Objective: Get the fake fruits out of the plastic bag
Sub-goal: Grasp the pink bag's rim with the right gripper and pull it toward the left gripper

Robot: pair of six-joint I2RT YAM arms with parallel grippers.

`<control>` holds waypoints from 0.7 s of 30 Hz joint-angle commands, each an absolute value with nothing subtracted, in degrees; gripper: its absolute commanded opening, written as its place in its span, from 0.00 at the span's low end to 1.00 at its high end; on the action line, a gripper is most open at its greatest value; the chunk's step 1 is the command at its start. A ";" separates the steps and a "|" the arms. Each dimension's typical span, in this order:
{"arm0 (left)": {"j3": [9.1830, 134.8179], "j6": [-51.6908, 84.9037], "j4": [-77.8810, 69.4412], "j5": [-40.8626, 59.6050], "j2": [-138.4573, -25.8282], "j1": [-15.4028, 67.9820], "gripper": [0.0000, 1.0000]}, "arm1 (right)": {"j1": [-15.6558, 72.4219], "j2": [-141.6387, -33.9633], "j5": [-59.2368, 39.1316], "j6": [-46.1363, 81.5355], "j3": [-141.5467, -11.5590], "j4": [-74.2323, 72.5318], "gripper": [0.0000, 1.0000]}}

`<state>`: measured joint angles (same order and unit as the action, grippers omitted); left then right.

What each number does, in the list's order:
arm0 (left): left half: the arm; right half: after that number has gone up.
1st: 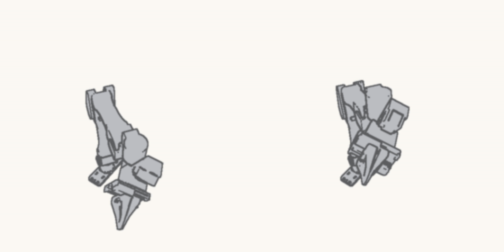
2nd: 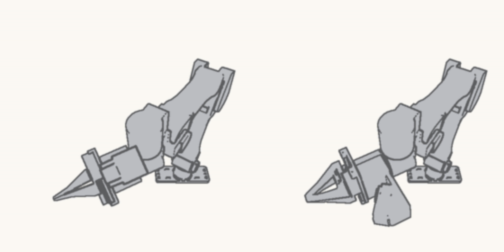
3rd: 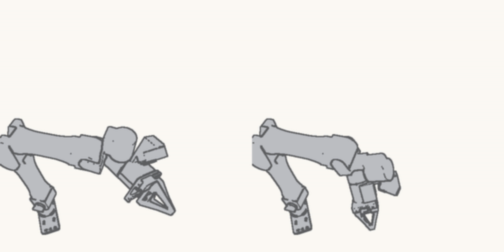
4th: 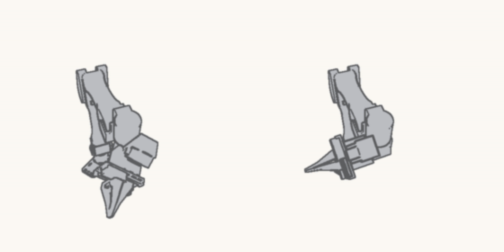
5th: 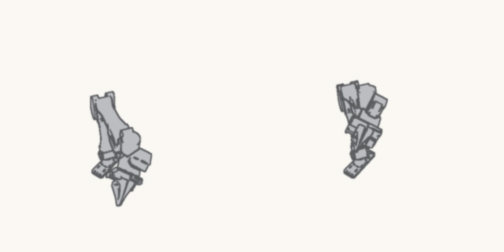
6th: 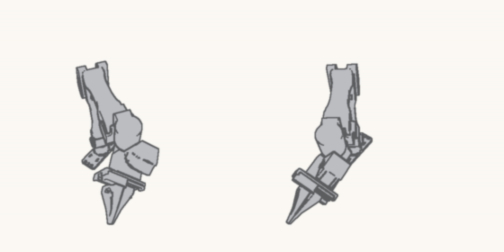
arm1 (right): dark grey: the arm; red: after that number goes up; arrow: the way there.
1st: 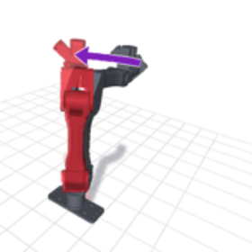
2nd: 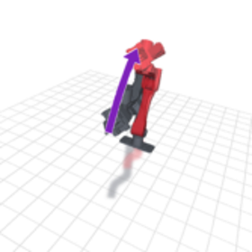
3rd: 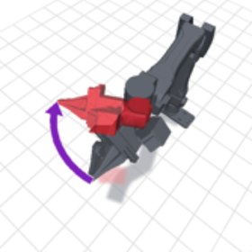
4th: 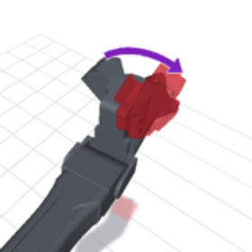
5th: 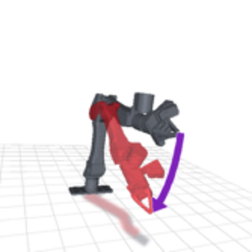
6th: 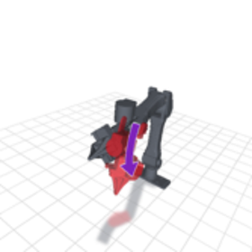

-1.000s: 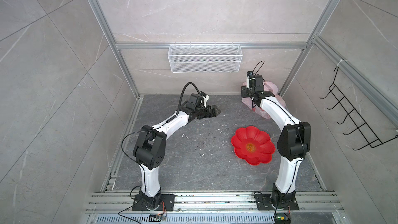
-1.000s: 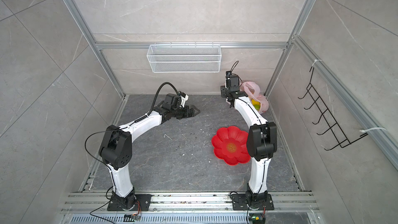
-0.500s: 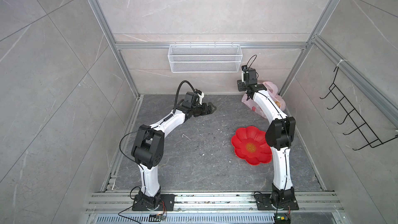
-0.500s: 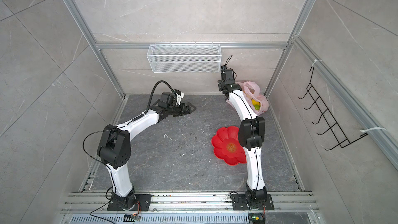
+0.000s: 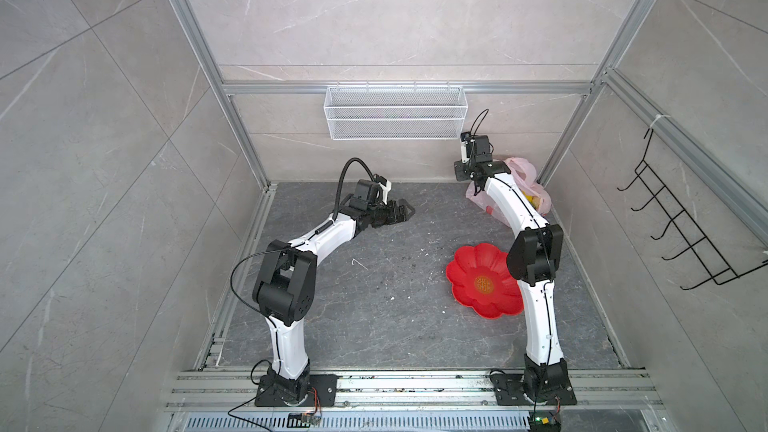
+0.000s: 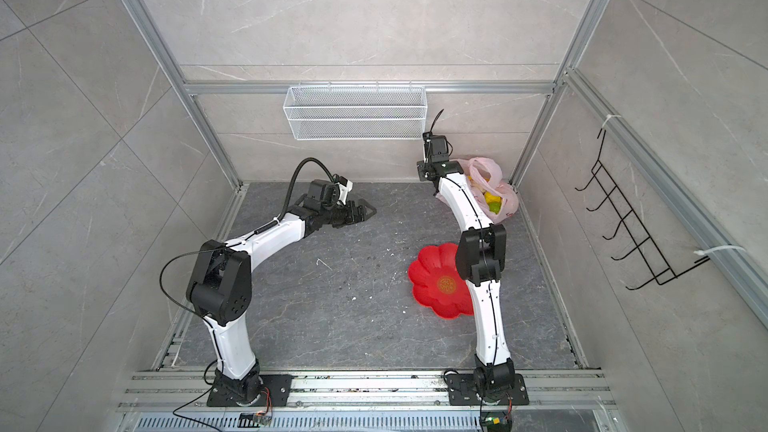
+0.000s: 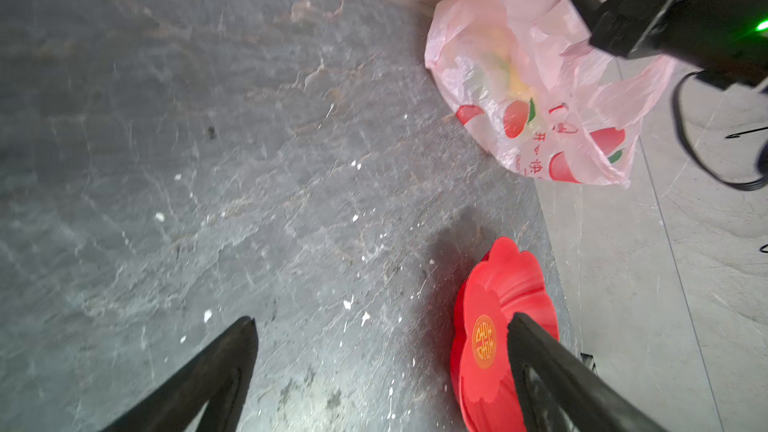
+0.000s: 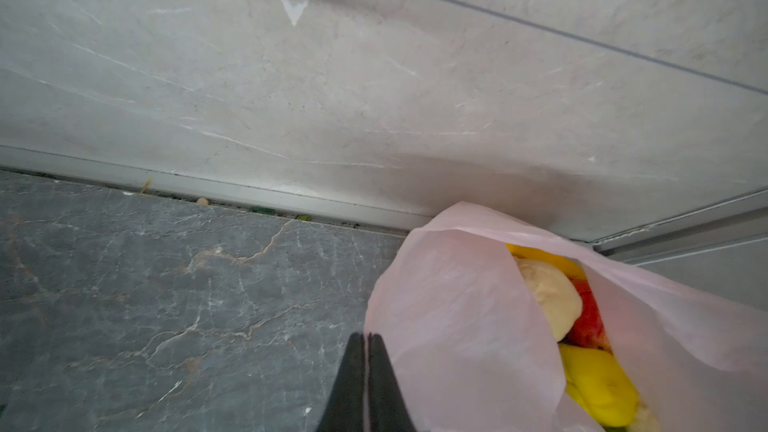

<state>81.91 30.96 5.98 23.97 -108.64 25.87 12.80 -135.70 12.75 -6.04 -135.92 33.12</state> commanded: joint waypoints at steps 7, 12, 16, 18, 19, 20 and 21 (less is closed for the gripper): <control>73.13 33.37 4.56 20.31 -96.04 23.62 0.95 | 22.36 -140.54 7.48 -6.18 -155.36 48.04 0.04; 65.99 34.35 4.80 19.43 -89.17 21.58 0.95 | 29.38 -141.98 6.80 -4.23 -159.07 51.64 0.04; 60.45 34.58 6.72 18.23 -82.70 19.71 0.95 | 34.90 -141.96 6.32 -2.12 -160.01 52.35 0.05; 57.65 34.28 8.46 16.86 -79.03 19.06 0.96 | 37.53 -141.97 6.24 -0.34 -160.72 52.66 0.05; 56.26 34.11 9.53 16.40 -76.94 18.75 0.96 | 38.84 -142.09 5.95 0.71 -161.09 52.72 0.05; 54.75 33.94 10.56 15.56 -74.86 18.42 0.96 | 40.27 -142.12 5.89 1.85 -161.38 52.74 0.06; 53.48 33.88 11.67 14.82 -72.84 18.22 0.97 | 41.53 -142.13 6.25 2.97 -161.67 52.80 0.06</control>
<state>55.40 34.00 8.51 17.37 -78.48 18.79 39.53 -141.82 6.96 -1.19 -159.26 50.98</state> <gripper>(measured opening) 0.964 0.058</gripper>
